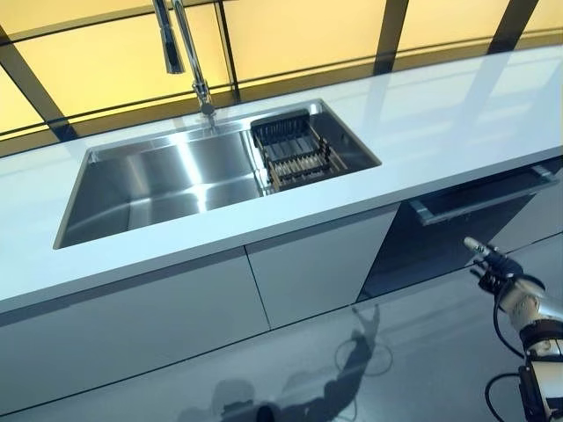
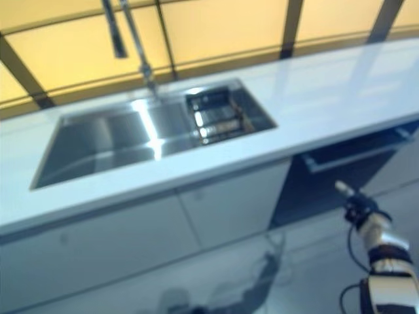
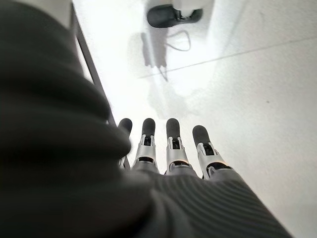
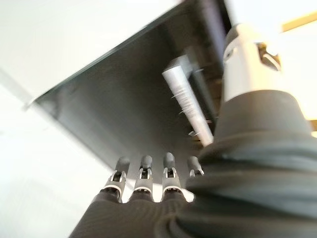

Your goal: Take plates into dishwasher

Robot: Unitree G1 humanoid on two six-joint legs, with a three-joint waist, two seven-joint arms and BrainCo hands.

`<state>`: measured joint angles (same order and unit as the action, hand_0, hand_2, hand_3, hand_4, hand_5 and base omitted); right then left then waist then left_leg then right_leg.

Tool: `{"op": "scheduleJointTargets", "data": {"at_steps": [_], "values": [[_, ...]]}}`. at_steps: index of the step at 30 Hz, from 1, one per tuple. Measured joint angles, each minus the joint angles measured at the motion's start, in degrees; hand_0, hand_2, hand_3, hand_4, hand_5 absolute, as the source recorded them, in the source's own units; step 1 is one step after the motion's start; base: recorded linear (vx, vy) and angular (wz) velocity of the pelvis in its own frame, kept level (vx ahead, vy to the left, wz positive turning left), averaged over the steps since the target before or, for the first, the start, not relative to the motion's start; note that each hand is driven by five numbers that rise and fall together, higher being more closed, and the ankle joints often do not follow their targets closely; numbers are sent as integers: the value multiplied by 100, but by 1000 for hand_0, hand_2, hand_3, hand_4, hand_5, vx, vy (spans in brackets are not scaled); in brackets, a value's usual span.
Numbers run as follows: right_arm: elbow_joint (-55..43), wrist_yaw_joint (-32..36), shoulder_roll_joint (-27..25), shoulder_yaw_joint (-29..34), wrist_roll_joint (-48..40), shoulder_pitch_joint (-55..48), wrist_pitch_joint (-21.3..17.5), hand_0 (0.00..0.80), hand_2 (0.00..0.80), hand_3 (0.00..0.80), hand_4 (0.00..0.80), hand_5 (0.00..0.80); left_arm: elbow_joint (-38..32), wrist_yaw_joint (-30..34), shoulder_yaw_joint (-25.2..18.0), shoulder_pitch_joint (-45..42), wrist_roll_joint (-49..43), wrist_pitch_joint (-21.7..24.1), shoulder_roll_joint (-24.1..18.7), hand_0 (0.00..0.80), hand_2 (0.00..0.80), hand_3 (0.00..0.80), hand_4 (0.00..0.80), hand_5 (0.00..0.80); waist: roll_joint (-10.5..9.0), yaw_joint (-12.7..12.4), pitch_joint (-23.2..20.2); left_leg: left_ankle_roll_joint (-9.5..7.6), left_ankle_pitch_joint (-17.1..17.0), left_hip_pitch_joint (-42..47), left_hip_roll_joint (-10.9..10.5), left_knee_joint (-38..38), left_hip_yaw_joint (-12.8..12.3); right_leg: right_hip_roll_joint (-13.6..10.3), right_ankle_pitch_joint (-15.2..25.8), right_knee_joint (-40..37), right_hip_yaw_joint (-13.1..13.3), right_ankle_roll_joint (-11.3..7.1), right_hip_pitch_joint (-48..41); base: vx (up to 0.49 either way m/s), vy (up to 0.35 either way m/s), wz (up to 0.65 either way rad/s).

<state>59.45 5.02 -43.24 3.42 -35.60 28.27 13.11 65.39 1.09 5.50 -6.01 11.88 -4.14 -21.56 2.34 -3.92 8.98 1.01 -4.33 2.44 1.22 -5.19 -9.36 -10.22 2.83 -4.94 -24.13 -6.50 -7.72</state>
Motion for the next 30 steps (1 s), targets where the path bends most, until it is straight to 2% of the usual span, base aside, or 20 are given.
{"op": "scheduleJointTargets", "data": {"at_steps": [5,11,14,17,19,20,21,22,23,25,26,27,30], "values": [[-10,161,213,-239,832,-863,90,0,0,0,0,0,4,-8,-2,53,-147,-52,-4,0,0,0,0,0,-60,5,-208,13,14,4,32,-1,-9,34,-29,1,6,21,-31,-23,43,-1],[20,356,933,-236,1256,-1758,15,0,0,0,0,0,-48,-58,-2,224,-225,-300,-11,0,0,0,0,0,-172,-7,-298,70,2,148,76,0,46,93,-76,-15,-71,12,-214,-16,-13,4],[89,421,1287,-321,1441,-2039,-155,0,0,0,0,0,-85,-103,-1,228,-228,-434,-9,0,0,0,0,0,-230,-11,-366,61,28,148,103,-1,100,123,-112,-14,-130,25,-248,-34,-130,10],[234,382,1643,-526,1525,-2319,-343,0,0,0,0,0,-77,-110,-2,204,-254,-454,14,0,0,0,0,0,-280,-30,-423,91,16,104,121,6,256,168,-178,-18,-244,42,-309,-128,-130,29],[274,380,1927,-649,1578,-2516,-453,0,0,0,0,0,-75,-44,5,225,-346,-451,83,0,0,0,0,0,-275,-34,-448,131,-38,-14,139,22,388,213,-224,-20,-388,71,-298,-201,-40,44],[306,321,2067,-664,1580,-2614,-540,0,0,0,0,0,-68,1,19,245,-419,-449,144,0,0,0,0,0,-246,-27,-438,100,-58,-65,133,11,363,229,-235,-11,-458,76,-303,-200,46,52],[352,292,2170,-673,1586,-2701,-599,0,0,0,0,0,-60,45,48,267,-440,-448,205,0,0,0,0,0,-211,-18,-450,46,-70,-116,161,3,235,232,-263,4,-535,100,-301,-189,82,54],[429,208,2238,-771,1589,-2757,-668,0,0,0,0,0,-48,94,57,314,-441,-458,272,0,0,0,0,0,-201,-25,-438,-210,-32,-129,232,14,-109,205,-278,12,-642,106,-306,-165,124,57],[466,175,2272,-896,1586,-2800,-672,0,0,0,0,0,-45,159,61,362,-444,-463,337,0,0,0,0,0,-195,-26,-435,-387,85,-154,272,34,-488,158,-287,10,-742,103,-310,-152,197,58],[485,132,2276,-907,1594,-2845,-742,0,0,0,0,0,-22,234,60,458,-495,-482,460,0,0,0,0,0,-209,-12,-409,-449,225,-286,276,515,-766,4,-319,14,-911,79,-321,-162,243,47],[479,112,2248,-904,1594,-2889,-819,0,0,0,0,0,-5,277,71,447,-518,-528,532,0,0,0,0,0,-130,17,-418,-450,180,-286,262,611,-865,8,-319,77,-964,-6,-399,-150,253,46],[479,90,2247,-895,1594,-2971,-893,0,0,0,0,0,-4,297,105,441,-566,-541,574,0,0,0,0,0,-65,41,-465,-224,145,-188,224,470,-948,7,-370,99,-1040,-66,-476,-133,291,48],[519,-62,2343,-855,1592,-3001,-949,0,0,0,0,0,-48,370,252,469,-651,-548,577,0,0,0,0,0,-26,146,-472,61,-69,-5,79,33,-923,-78,-441,219,-1082,-160,-445,-115,249,31]]}}
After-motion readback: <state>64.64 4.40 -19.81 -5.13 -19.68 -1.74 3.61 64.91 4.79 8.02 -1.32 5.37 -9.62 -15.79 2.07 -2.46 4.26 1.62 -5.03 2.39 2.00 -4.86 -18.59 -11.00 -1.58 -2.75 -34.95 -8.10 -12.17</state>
